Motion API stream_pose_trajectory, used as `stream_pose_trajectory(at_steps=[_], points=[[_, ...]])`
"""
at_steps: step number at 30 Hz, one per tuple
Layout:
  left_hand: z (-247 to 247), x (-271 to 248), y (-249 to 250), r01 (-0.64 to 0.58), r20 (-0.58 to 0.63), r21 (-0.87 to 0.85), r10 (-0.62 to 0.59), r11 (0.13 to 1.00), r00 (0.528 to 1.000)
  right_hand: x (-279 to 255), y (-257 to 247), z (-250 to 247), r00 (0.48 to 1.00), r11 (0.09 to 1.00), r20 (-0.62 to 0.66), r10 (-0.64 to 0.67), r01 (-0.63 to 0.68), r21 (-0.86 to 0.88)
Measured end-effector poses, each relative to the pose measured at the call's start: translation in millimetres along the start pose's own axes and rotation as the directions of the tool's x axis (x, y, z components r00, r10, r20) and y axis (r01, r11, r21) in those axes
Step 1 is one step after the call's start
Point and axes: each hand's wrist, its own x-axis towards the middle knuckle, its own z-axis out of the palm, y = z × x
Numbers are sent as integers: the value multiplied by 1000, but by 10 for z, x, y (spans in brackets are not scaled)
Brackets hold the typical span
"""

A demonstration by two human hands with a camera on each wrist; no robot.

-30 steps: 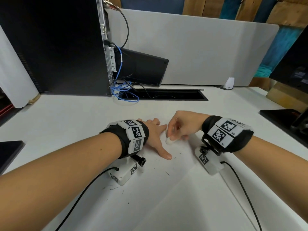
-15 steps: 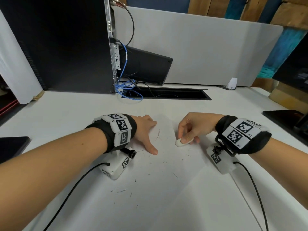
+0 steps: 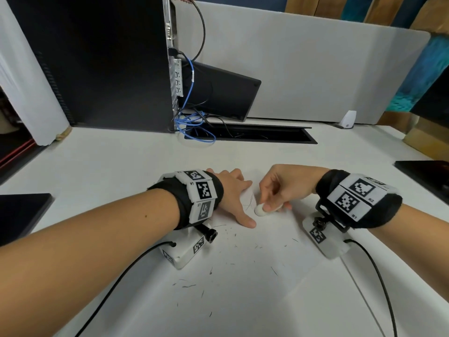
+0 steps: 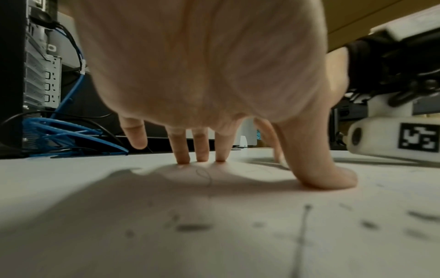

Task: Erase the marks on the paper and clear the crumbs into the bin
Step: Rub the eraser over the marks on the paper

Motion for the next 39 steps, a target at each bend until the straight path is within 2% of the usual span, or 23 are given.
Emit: stream_pose_trajectory(at_steps=[3,4,8,12,16,19,20,24,28,32,35,39], points=[[-10,-2,6,5,6,6,-5,1000,1000,90,28,-49,972,994,-235,16,-41,-100],[-12,-2,5,11,9,7,-11,1000,1000,96,10,-45,967,995,-253,21,-45,-92],[-6,4,5,14,9,3,-14,1000,1000,10,-44,100,996,1000,-88,-5,5,0],[-20,-14,22,25,15,14,-25,1000,1000,56,-42,46,965,996,-262,2,-27,-91],[-14,-4,22,22,10,23,-23,999,1000,-14,-91,132,988,999,-156,-15,9,-39],[-29,-15,35,34,11,27,-35,999,999,-7,-30,39,954,988,-300,9,-54,-142],[-34,-23,42,37,16,25,-37,999,999,-12,-14,19,949,988,-313,27,-73,-135],[-27,-27,41,33,13,28,-33,999,999,-84,-41,93,989,999,-142,26,-29,-18],[-35,-44,60,40,24,28,-40,999,999,-53,-21,25,970,993,-239,52,-75,-90],[-38,-39,50,38,16,24,-39,999,999,-100,-17,85,987,998,-157,25,-33,-46],[-36,-31,60,38,23,29,-39,999,999,-108,29,19,971,993,-236,48,-73,-95],[-35,-5,60,42,21,36,-43,998,999,-164,-15,104,994,998,-103,34,-39,-53]])
